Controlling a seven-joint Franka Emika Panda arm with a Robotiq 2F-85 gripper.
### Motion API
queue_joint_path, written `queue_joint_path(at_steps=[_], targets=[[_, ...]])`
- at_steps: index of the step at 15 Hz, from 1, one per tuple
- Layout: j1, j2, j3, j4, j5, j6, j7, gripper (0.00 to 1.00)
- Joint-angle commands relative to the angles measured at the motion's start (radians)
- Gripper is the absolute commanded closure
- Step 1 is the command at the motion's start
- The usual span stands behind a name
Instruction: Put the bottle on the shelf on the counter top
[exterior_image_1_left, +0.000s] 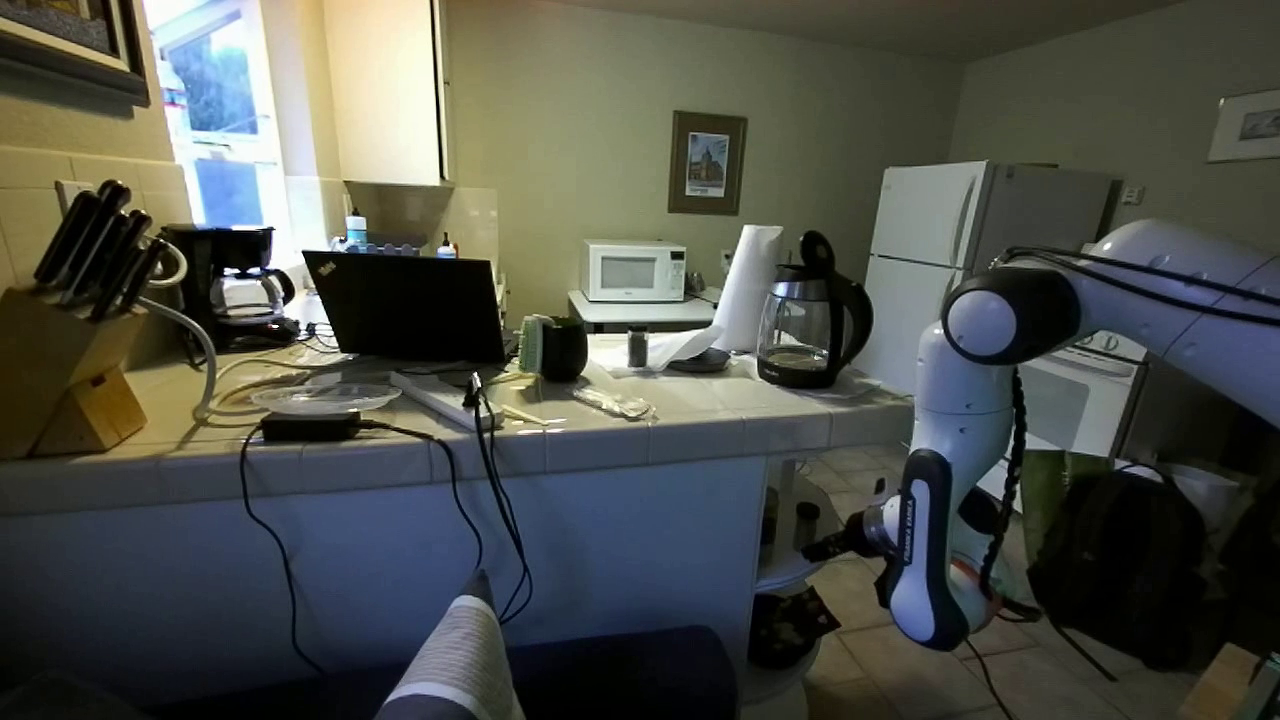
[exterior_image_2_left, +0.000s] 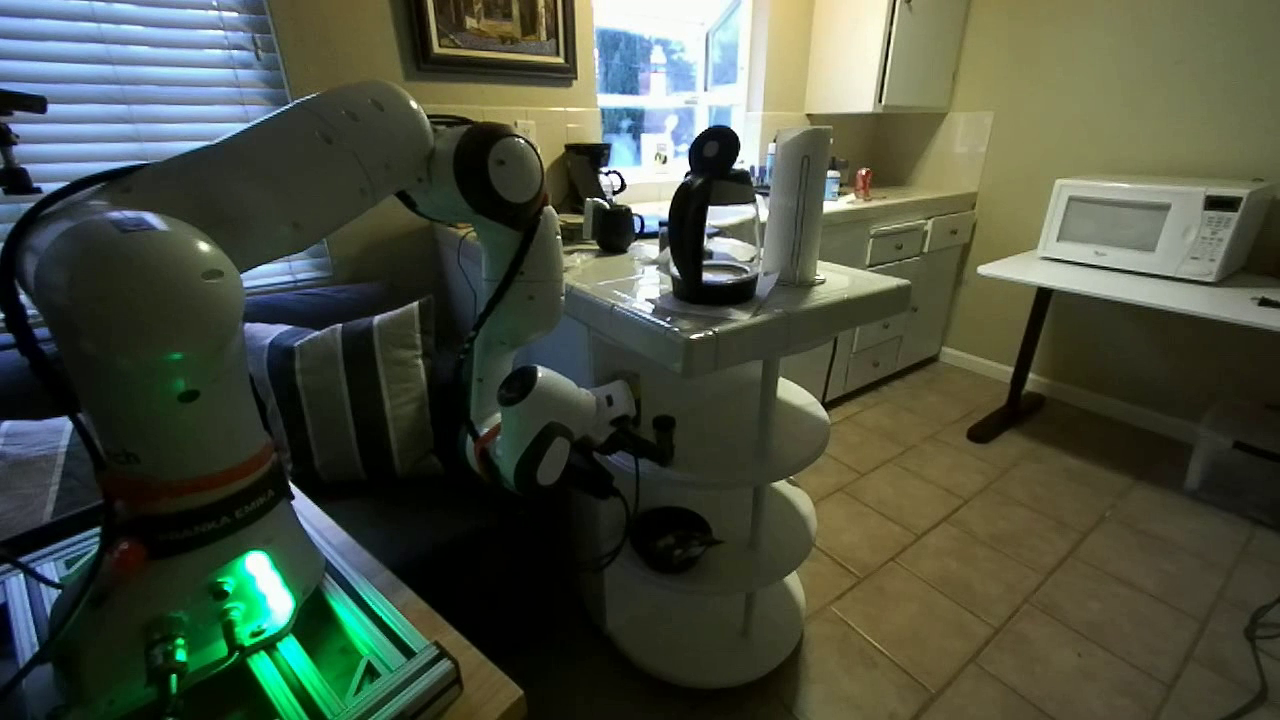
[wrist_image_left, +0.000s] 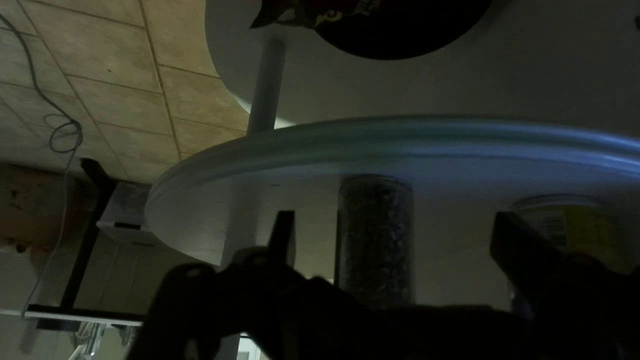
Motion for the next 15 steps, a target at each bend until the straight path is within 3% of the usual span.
queue_joint_path(at_steps=[1, 12, 13, 14, 15], targets=[[-0.033, 0.049, 0.022, 0.053, 0.010, 0.062, -0.038, 0.00], [-0.063, 0.098, 0.028, 0.165, -0.055, 0.087, -0.048, 0.00], [-0.063, 0.100, 0.027, 0.170, -0.055, 0.085, -0.050, 0.25], [-0.064, 0.099, 0.029, 0.170, -0.057, 0.079, -0.048, 0.26], [-0.064, 0.100, 0.029, 0.172, -0.054, 0.077, -0.048, 0.34]])
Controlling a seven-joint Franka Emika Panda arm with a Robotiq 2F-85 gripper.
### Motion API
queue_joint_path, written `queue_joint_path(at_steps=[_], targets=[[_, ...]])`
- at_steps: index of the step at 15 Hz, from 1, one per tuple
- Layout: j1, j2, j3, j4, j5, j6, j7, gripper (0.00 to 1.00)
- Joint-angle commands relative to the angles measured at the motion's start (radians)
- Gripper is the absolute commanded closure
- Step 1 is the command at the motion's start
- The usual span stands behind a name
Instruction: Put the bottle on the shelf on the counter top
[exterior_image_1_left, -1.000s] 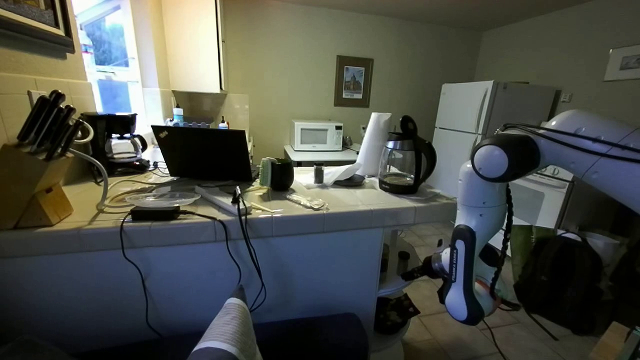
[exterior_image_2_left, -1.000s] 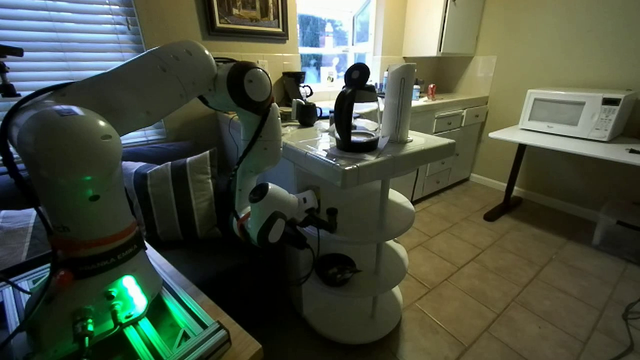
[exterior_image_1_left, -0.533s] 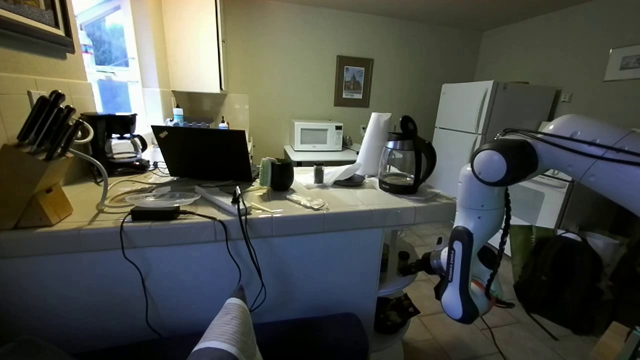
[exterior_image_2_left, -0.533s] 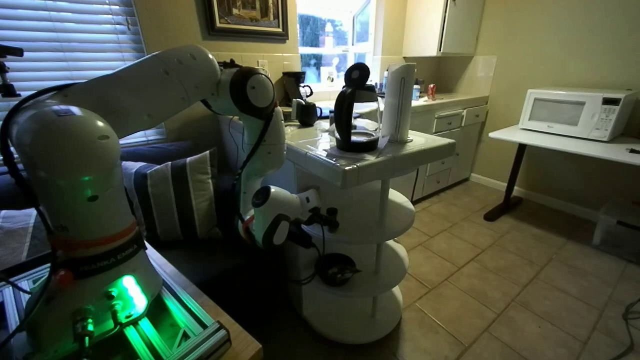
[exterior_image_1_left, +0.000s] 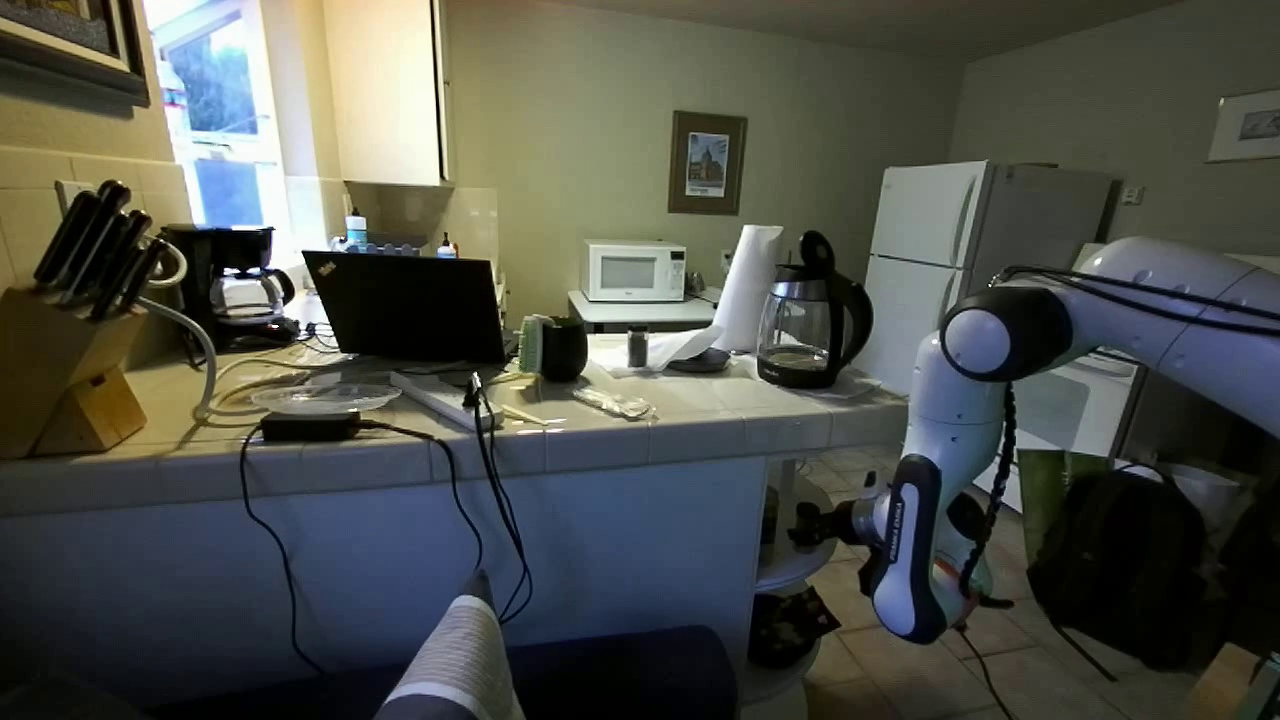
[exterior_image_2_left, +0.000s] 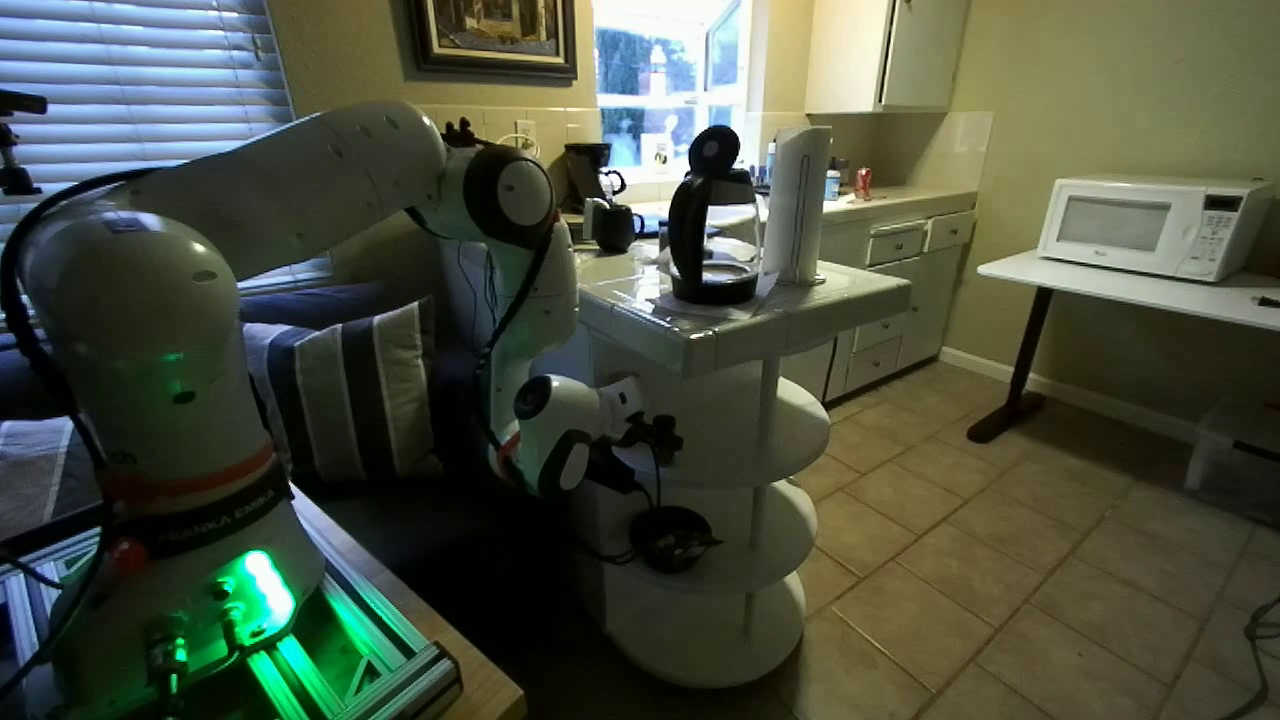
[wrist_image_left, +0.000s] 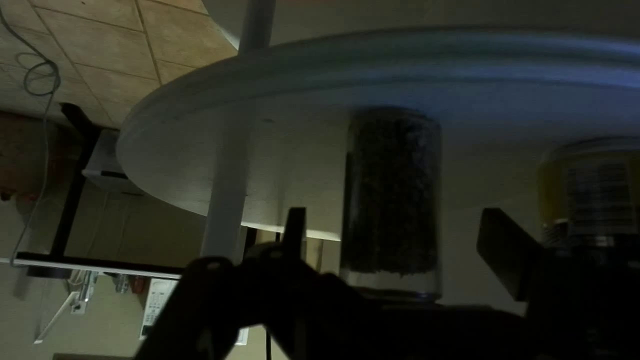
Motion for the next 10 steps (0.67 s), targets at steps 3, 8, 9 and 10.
queue_joint_path(at_steps=[3, 8, 9, 10], targets=[[-0.028, 0.021, 0.021, 0.015, 0.001, -0.005, -0.016, 0.58], [-0.033, 0.009, 0.026, -0.003, 0.010, 0.000, -0.016, 0.77], [-0.032, 0.006, 0.026, -0.007, 0.012, 0.001, -0.016, 0.77], [-0.032, 0.001, 0.027, -0.013, 0.013, -0.002, -0.015, 0.77]])
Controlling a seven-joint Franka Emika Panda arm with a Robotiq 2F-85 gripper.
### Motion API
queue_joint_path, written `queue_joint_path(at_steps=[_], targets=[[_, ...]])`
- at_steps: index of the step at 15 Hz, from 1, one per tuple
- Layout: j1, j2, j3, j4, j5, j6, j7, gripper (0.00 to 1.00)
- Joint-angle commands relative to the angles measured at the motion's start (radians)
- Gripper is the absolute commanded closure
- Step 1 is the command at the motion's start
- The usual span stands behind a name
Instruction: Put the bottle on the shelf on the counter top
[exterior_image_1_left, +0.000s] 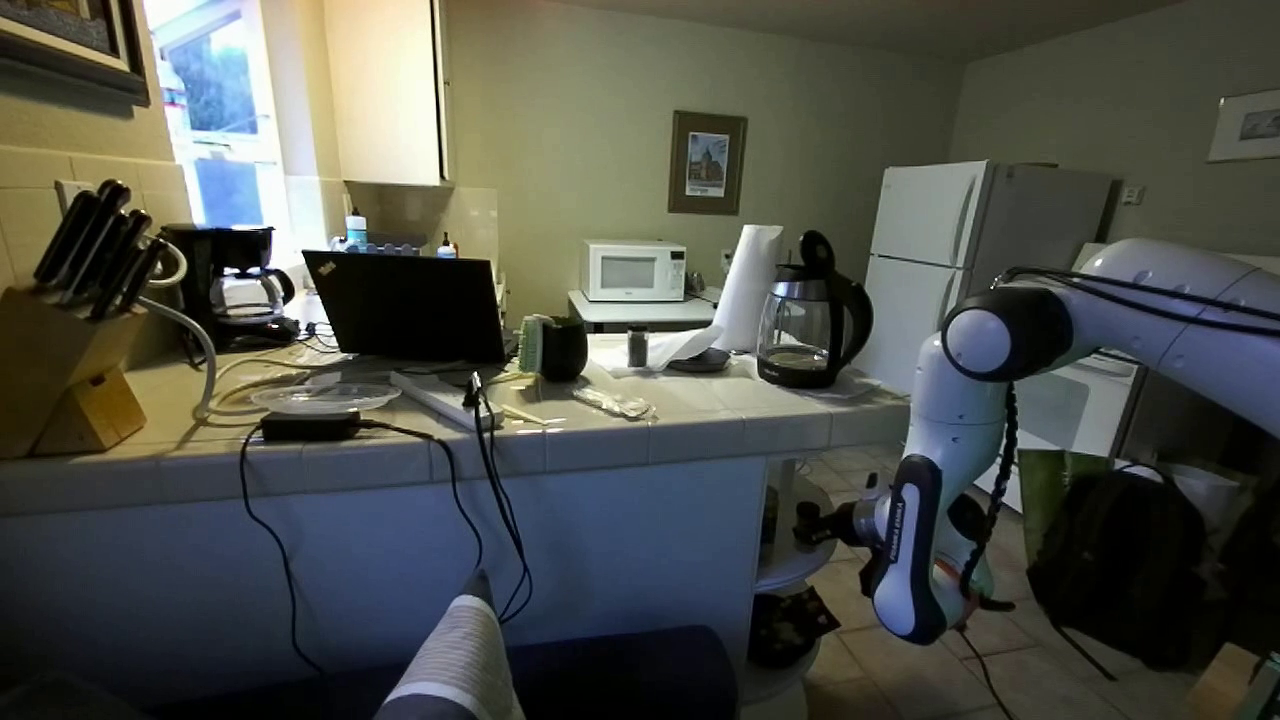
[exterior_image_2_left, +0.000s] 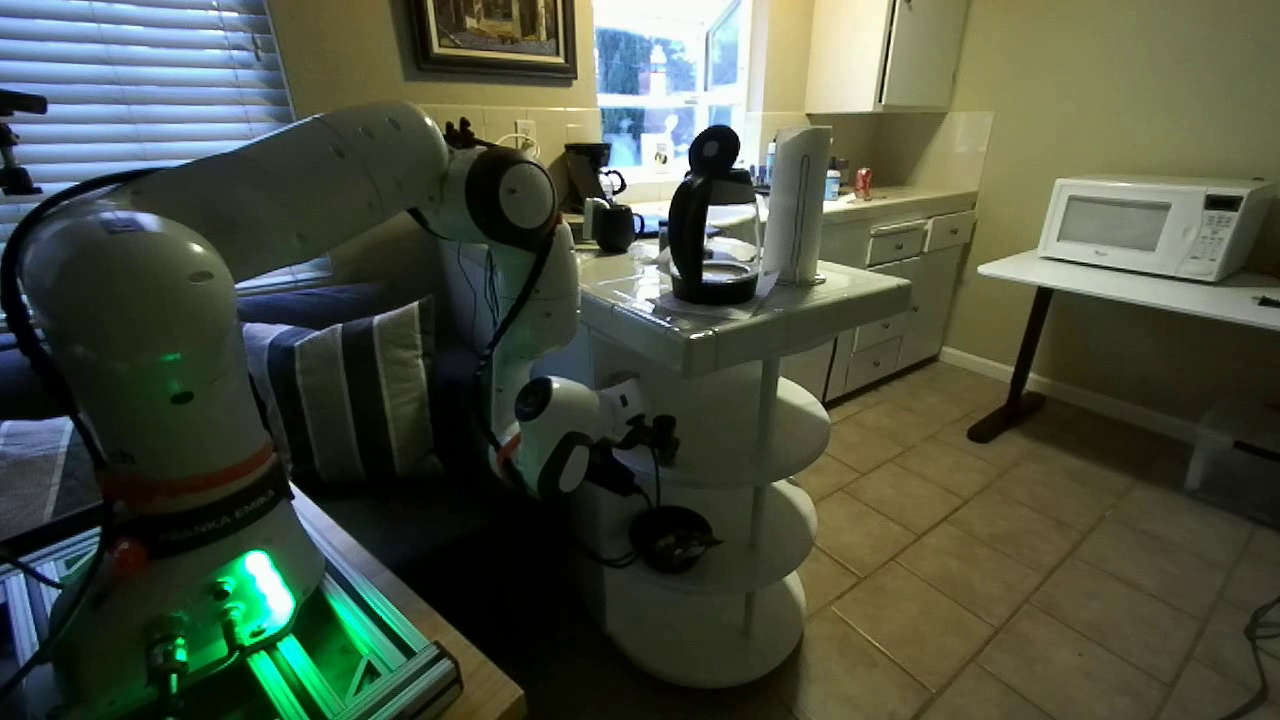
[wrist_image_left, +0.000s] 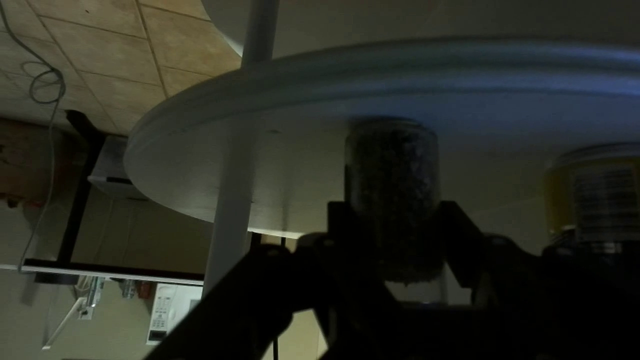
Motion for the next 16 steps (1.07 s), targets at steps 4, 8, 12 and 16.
queue_joint_path(at_steps=[4, 8, 12, 16], targets=[[-0.009, -0.064, 0.025, -0.099, 0.038, -0.023, -0.007, 0.77], [-0.005, -0.132, 0.044, -0.205, 0.062, -0.033, 0.008, 0.77], [0.002, -0.211, 0.057, -0.323, 0.089, -0.049, 0.017, 0.77], [0.017, -0.327, 0.064, -0.518, 0.108, -0.034, 0.011, 0.77]])
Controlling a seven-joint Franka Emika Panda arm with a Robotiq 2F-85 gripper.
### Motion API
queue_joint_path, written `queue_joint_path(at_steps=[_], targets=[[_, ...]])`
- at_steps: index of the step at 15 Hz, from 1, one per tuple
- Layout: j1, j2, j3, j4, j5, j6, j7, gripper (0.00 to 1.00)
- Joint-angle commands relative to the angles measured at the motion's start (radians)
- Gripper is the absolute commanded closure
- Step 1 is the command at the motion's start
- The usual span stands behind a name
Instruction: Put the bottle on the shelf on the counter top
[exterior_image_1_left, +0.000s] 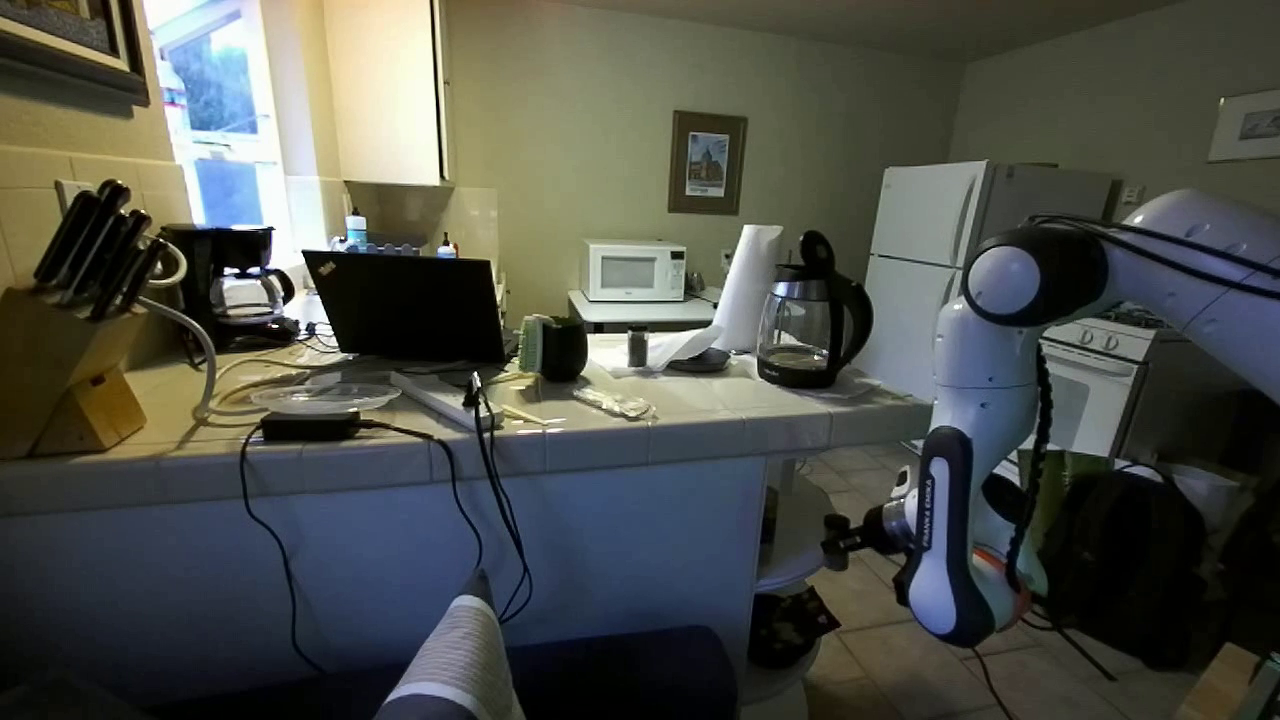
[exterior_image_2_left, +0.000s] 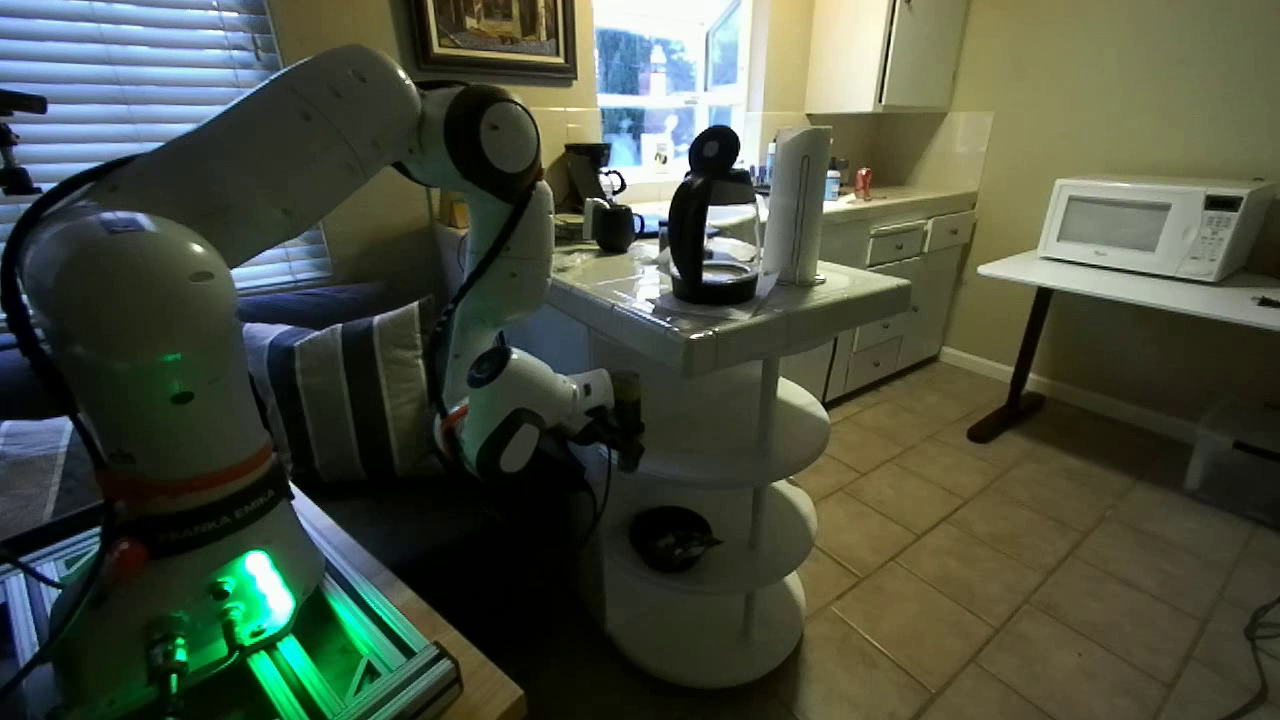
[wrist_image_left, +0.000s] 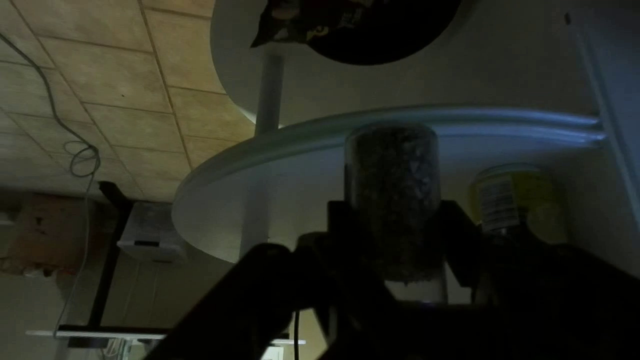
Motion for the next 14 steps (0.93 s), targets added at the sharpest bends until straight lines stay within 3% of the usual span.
queue_joint_path(at_steps=[1, 6, 7, 11, 14], targets=[[0.021, -0.157, 0.016, -0.227, 0.043, -0.023, -0.010, 0.77], [0.043, -0.399, 0.036, -0.491, 0.025, -0.060, -0.015, 0.77], [0.043, -0.328, 0.039, -0.361, 0.015, -0.118, -0.016, 0.77], [0.028, -0.452, 0.074, -0.369, -0.082, -0.279, -0.007, 0.77], [-0.018, -0.560, 0.122, -0.415, -0.224, -0.349, 0.021, 0.77]])
